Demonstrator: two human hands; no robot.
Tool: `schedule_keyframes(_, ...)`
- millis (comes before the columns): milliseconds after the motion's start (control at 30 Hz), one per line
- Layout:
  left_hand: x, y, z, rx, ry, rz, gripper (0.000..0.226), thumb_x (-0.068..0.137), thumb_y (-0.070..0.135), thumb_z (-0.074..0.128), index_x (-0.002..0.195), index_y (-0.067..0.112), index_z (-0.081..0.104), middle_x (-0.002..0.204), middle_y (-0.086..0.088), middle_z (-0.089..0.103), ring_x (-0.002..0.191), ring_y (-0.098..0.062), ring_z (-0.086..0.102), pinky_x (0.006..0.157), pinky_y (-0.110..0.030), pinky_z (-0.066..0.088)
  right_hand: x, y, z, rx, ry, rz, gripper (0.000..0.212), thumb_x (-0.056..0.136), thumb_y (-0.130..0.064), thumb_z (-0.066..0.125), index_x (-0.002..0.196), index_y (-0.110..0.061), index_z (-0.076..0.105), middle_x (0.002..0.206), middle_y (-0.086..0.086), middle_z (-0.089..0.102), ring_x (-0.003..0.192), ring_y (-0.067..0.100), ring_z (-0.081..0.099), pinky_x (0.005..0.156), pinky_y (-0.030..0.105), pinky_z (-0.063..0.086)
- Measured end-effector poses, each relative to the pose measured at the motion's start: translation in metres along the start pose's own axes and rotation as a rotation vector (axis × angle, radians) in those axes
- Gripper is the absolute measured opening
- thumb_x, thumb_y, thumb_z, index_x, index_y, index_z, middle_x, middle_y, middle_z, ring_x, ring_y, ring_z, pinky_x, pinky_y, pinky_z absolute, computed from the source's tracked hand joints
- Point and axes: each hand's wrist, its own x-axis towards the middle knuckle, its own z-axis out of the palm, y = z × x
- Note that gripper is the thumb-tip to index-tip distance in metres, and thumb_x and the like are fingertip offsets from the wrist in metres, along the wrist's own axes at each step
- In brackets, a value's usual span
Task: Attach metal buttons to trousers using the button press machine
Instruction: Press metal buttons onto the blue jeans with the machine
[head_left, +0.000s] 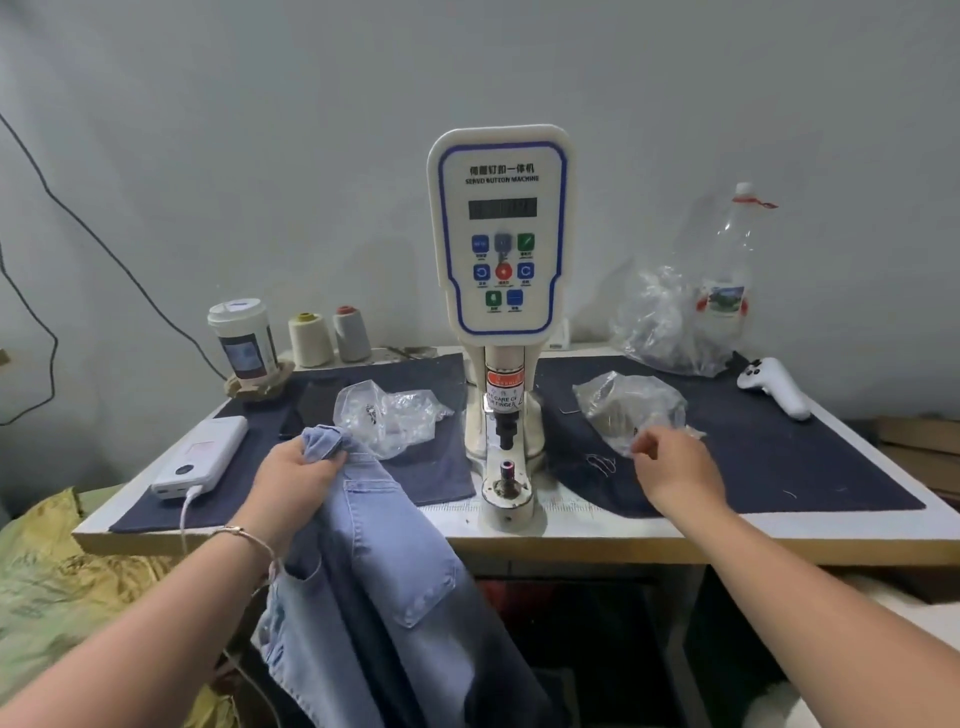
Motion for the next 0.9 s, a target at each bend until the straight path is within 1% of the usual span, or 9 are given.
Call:
schedule_keyframes(67, 0.014, -0.006, 0.011, 0.218, 0.067, 0.074, 0.014, 0.092, 0.006, 0.058, 0.079, 0.007, 0.062, 0.082, -0.016, 0.065, 0.082, -0.030, 0.057, 0.071, -0.033, 0.040, 0.013, 0.008, 0.010, -0.113, 0.071, -0.071, 0.026, 0.095, -0.010, 0.047, 0.106, -0.018, 0.069, 0.108, 0.006, 0.066, 0.099, 0.030, 0.059, 0.069, 0.031, 0.042)
schedule_keyframes(167, 0.027, -0.017, 0.025, 0.551, 0.094, 0.085, 0.014, 0.087, 0.002, 0.047, 0.079, 0.010, 0.056, 0.081, -0.011, 0.057, 0.077, -0.032, 0.050, 0.068, -0.033, 0.037, 0.033, 0.018, 0.019, -0.249, 0.110, -0.116, 0.031, 0.094, -0.002, 0.044, 0.109, -0.010, 0.070, 0.109, 0.009, 0.063, 0.100, 0.030, 0.057, 0.067, 0.031, 0.041)
schedule_keyframes(233, 0.029, -0.022, 0.037, 0.660, 0.094, 0.085, 0.019, 0.087, 0.004, 0.046, 0.072, 0.016, 0.049, 0.078, -0.004, 0.051, 0.075, -0.030, 0.048, 0.067, -0.032, 0.036, 0.046, 0.019, 0.024, -0.313, 0.095, -0.107, 0.033, 0.093, -0.002, 0.043, 0.109, -0.014, 0.070, 0.110, 0.008, 0.062, 0.101, 0.029, 0.057, 0.067, 0.031, 0.039)
schedule_keyframes(300, 0.031, -0.027, 0.047, 0.737, 0.077, 0.122, 0.025, 0.091, 0.011, 0.044, 0.069, 0.022, 0.042, 0.076, 0.001, 0.047, 0.074, -0.028, 0.047, 0.067, -0.031, 0.036, 0.055, 0.018, 0.028, -0.334, 0.052, -0.081, 0.037, 0.093, -0.003, 0.044, 0.109, -0.023, 0.070, 0.110, 0.007, 0.063, 0.101, 0.029, 0.058, 0.069, 0.031, 0.037)
schedule_keyframes(400, 0.032, -0.035, 0.056, 0.795, 0.052, 0.205, 0.025, 0.092, 0.022, 0.047, 0.068, 0.022, 0.043, 0.071, 0.006, 0.047, 0.070, -0.026, 0.049, 0.062, -0.030, 0.035, 0.063, 0.021, 0.035, -0.281, -0.003, -0.022, 0.032, 0.092, -0.010, 0.046, 0.100, -0.029, 0.071, 0.101, 0.006, 0.067, 0.093, 0.031, 0.060, 0.069, 0.032, 0.042)
schedule_keyframes(467, 0.031, -0.038, 0.058, 0.834, 0.045, 0.234, 0.027, 0.089, 0.024, 0.049, 0.064, 0.021, 0.038, 0.067, 0.007, 0.044, 0.065, -0.024, 0.049, 0.056, -0.029, 0.031, 0.064, 0.024, 0.040, -0.240, 0.004, 0.005, 0.026, 0.091, -0.013, 0.048, 0.092, -0.027, 0.071, 0.095, 0.007, 0.067, 0.089, 0.032, 0.060, 0.078, 0.038, 0.047)
schedule_keyframes(533, 0.030, -0.040, 0.058, 0.869, 0.038, 0.240, 0.029, 0.089, 0.027, 0.049, 0.064, 0.022, 0.036, 0.067, 0.007, 0.043, 0.064, -0.023, 0.049, 0.055, -0.029, 0.029, 0.064, 0.026, 0.042, -0.218, 0.019, 0.011, 0.022, 0.090, -0.015, 0.052, 0.087, -0.027, 0.070, 0.090, 0.007, 0.067, 0.086, 0.033, 0.060, 0.082, 0.040, 0.047)
schedule_keyframes(767, 0.029, -0.043, 0.062, 0.884, 0.076, 0.246, 0.033, 0.089, 0.027, 0.051, 0.063, 0.022, 0.032, 0.064, 0.007, 0.037, 0.064, -0.025, 0.048, 0.057, -0.029, 0.030, 0.065, 0.029, 0.047, -0.148, 0.069, -0.004, 0.016, 0.087, -0.014, 0.057, 0.080, -0.023, 0.068, 0.082, 0.008, 0.067, 0.079, 0.033, 0.060, 0.076, 0.039, 0.047)
schedule_keyframes(900, 0.029, -0.045, 0.062, 0.881, 0.084, 0.253, 0.033, 0.089, 0.026, 0.051, 0.063, 0.022, 0.032, 0.064, 0.006, 0.038, 0.063, -0.025, 0.048, 0.056, -0.029, 0.030, 0.068, 0.028, 0.047, -0.174, 0.044, 0.008, 0.012, 0.087, -0.016, 0.057, 0.078, -0.023, 0.062, 0.072, 0.002, 0.054, 0.077, 0.032, 0.058, 0.077, 0.039, 0.047)
